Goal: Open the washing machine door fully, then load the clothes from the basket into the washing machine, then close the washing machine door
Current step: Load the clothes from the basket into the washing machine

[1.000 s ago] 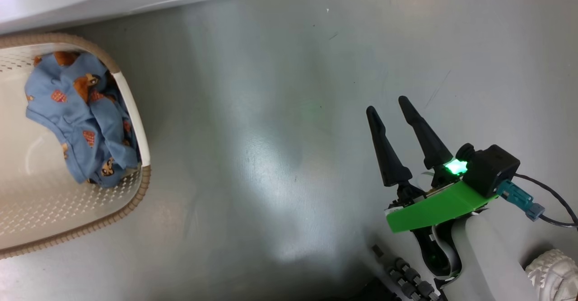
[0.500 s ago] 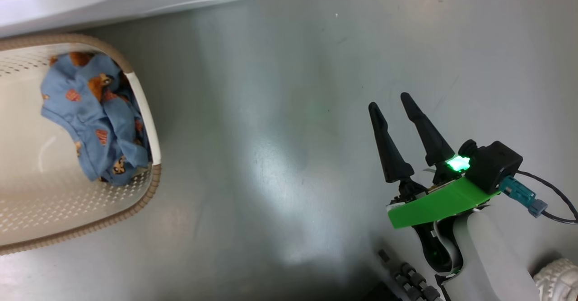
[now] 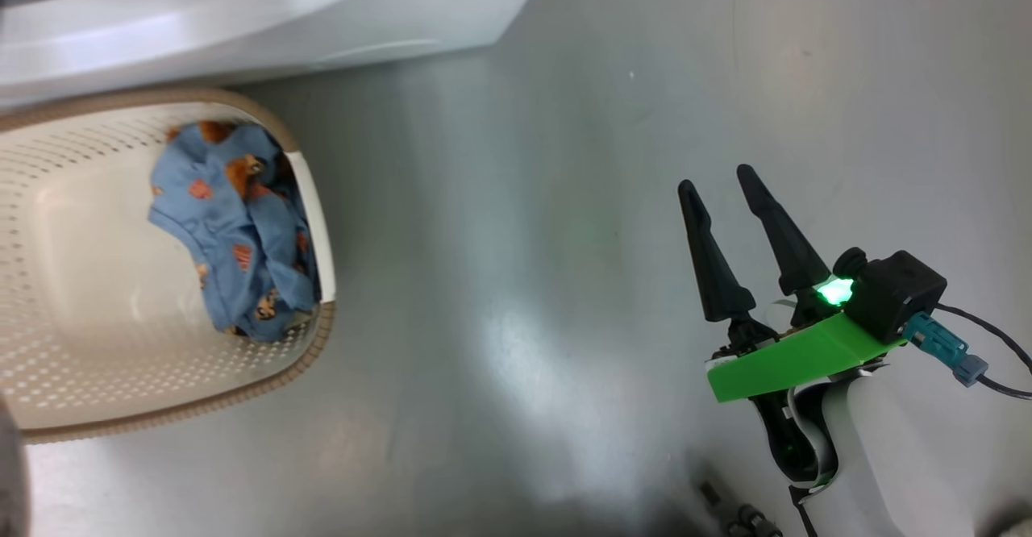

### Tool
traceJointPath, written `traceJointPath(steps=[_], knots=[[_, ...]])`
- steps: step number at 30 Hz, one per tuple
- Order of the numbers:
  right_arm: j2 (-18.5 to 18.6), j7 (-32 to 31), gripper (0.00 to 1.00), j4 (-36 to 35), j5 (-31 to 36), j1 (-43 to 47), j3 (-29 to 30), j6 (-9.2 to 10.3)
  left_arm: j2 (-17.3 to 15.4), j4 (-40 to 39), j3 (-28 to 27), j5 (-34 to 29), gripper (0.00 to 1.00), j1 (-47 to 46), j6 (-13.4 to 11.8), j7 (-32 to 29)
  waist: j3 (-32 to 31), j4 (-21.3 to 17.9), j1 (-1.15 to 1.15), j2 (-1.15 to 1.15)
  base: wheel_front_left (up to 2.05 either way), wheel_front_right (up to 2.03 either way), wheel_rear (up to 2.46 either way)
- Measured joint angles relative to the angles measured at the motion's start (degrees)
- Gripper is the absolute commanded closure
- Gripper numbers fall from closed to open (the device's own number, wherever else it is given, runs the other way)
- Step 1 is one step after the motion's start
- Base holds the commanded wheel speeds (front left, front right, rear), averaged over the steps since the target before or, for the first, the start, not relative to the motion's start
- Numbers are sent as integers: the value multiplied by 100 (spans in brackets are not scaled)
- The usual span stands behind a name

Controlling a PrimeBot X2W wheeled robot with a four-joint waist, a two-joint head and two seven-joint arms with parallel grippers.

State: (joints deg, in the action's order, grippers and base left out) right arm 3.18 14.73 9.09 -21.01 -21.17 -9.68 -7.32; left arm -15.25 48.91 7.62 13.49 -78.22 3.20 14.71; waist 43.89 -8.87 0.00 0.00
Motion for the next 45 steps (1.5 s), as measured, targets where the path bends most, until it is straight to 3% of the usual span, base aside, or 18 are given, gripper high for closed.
traceJointPath(steps=[17,45], knots=[[3,0,0,246,186,247,116,0,359,-778,-4,86,0,1450,-145,0,-965,357,0,0,0,0,0],[70,-1,0,432,188,1049,168,0,327,-2722,20,168,0,4045,-399,-1,-2707,672,0,0,0,0,0]])
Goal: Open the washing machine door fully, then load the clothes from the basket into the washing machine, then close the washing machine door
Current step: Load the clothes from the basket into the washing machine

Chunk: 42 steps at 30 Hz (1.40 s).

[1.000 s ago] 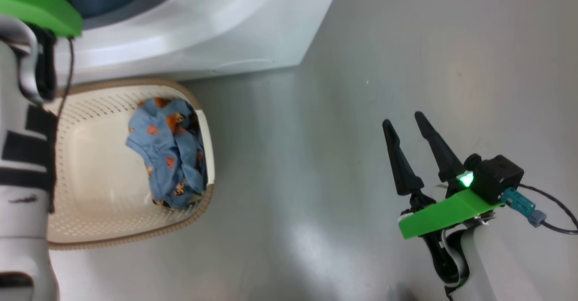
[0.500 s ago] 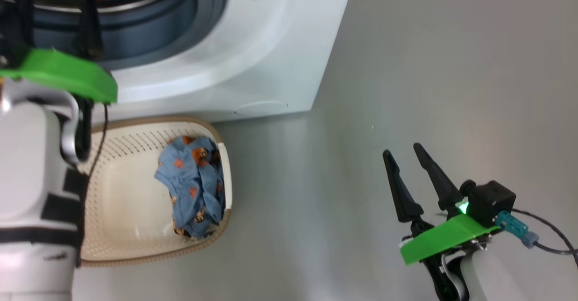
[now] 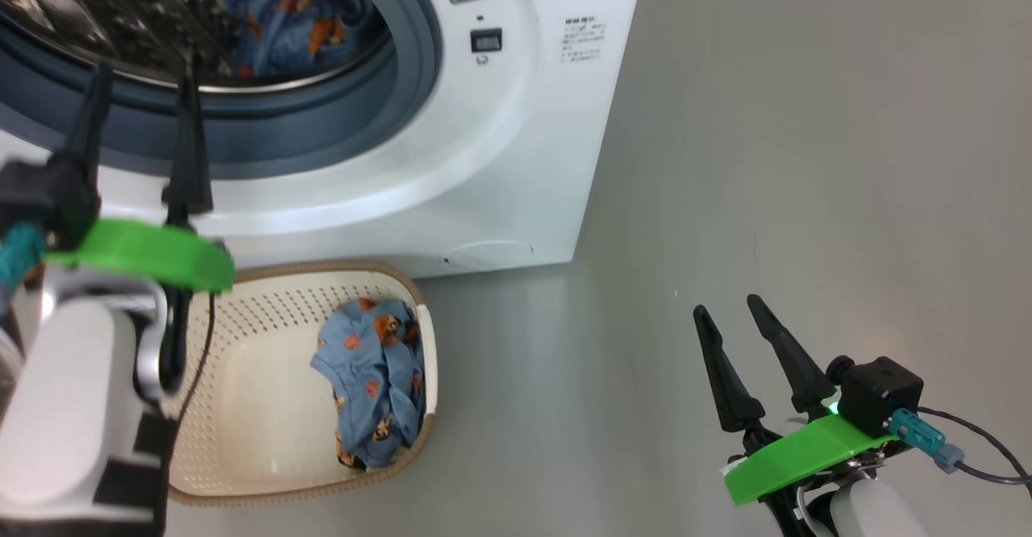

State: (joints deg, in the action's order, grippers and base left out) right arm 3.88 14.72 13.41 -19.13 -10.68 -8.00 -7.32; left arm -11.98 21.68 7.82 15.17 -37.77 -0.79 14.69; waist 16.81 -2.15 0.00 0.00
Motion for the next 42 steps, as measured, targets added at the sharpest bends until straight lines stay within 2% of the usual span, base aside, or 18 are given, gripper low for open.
traceJointPath(steps=[19,29,38,42], knots=[[31,1,0,-135,33,472,177,0,-154,-1318,-225,19,0,2327,-350,0,-820,161,0,0,0,0,0],[83,0,0,-344,143,634,309,0,131,-1940,-564,9,0,3333,-553,0,-988,196,0,0,0,0,0],[103,0,0,-567,193,745,346,0,409,-2159,-802,-145,0,3832,-542,0,-1086,193,0,0,0,0,0],[123,1,0,-657,253,769,353,0,466,-2189,-896,-301,0,4002,-464,0,-1109,170,0,0,0,0,0]])
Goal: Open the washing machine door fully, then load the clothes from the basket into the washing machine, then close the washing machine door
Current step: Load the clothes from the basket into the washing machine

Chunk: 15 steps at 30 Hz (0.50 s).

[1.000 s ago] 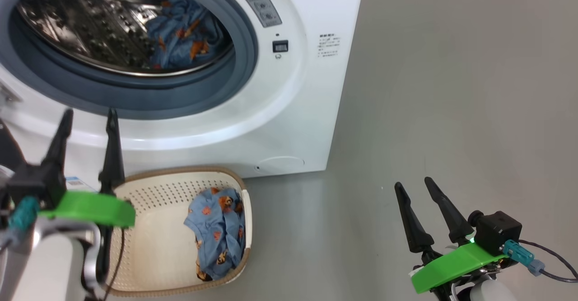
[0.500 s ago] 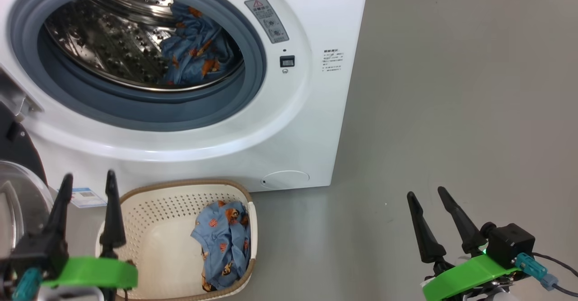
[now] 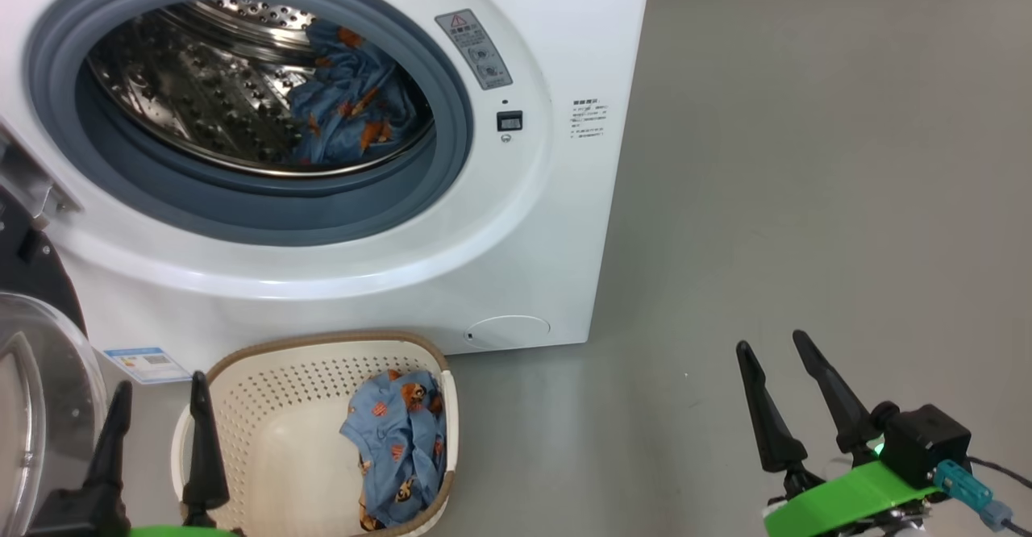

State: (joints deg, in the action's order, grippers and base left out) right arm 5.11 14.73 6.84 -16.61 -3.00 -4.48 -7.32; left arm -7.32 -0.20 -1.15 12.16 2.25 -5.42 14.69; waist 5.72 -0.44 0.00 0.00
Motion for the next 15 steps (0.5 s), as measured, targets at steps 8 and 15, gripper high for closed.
traceJointPath(steps=[8,15], knots=[[22,-1,0,-52,46,101,3,0,169,-43,-130,-156,0,178,124,0,1,-57,0,0,0,0,0],[31,0,0,-65,64,104,1,0,300,-74,-214,-256,0,419,178,0,-52,-84,0,0,0,0,0]])
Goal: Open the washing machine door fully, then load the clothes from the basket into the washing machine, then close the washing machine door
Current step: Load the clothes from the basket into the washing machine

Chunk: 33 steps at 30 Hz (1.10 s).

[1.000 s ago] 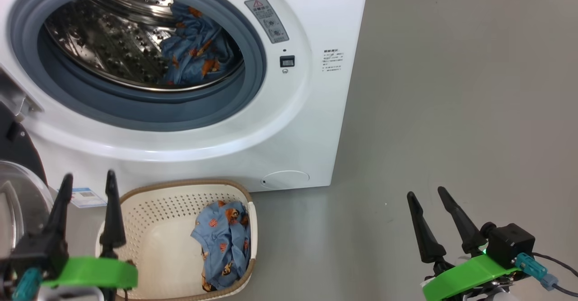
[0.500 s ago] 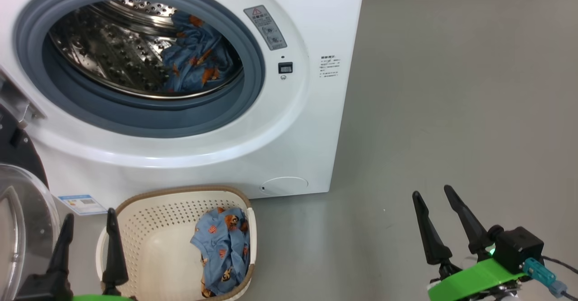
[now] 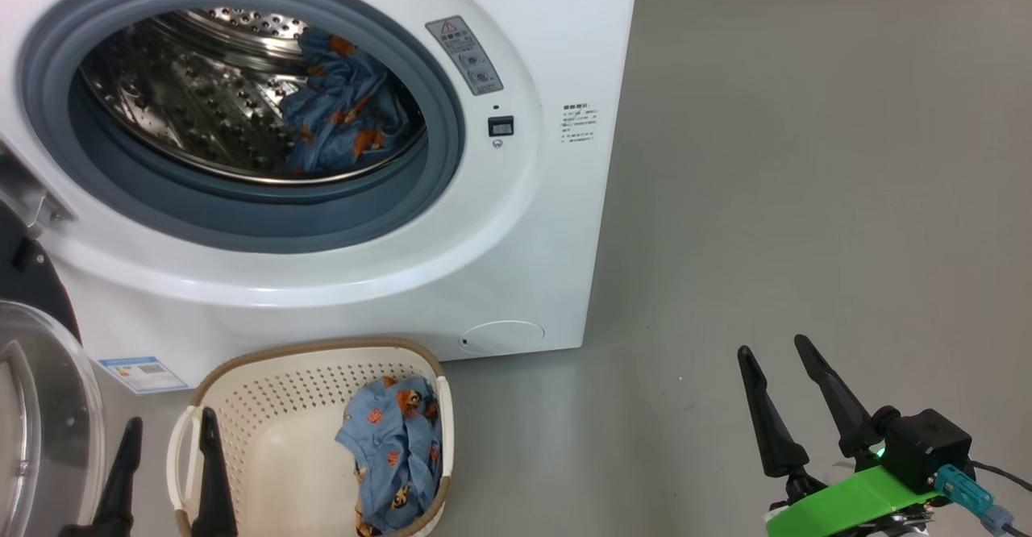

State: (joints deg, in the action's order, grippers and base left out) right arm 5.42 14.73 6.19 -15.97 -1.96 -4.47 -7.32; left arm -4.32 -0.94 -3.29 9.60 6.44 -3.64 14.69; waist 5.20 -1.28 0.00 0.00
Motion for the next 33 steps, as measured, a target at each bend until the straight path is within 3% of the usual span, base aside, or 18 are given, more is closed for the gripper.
traceJointPath(steps=[33], knots=[[18,-1,0,4,0,90,9,0,162,163,-60,-140,0,188,141,-1,67,40,0,0,0,0,0]])
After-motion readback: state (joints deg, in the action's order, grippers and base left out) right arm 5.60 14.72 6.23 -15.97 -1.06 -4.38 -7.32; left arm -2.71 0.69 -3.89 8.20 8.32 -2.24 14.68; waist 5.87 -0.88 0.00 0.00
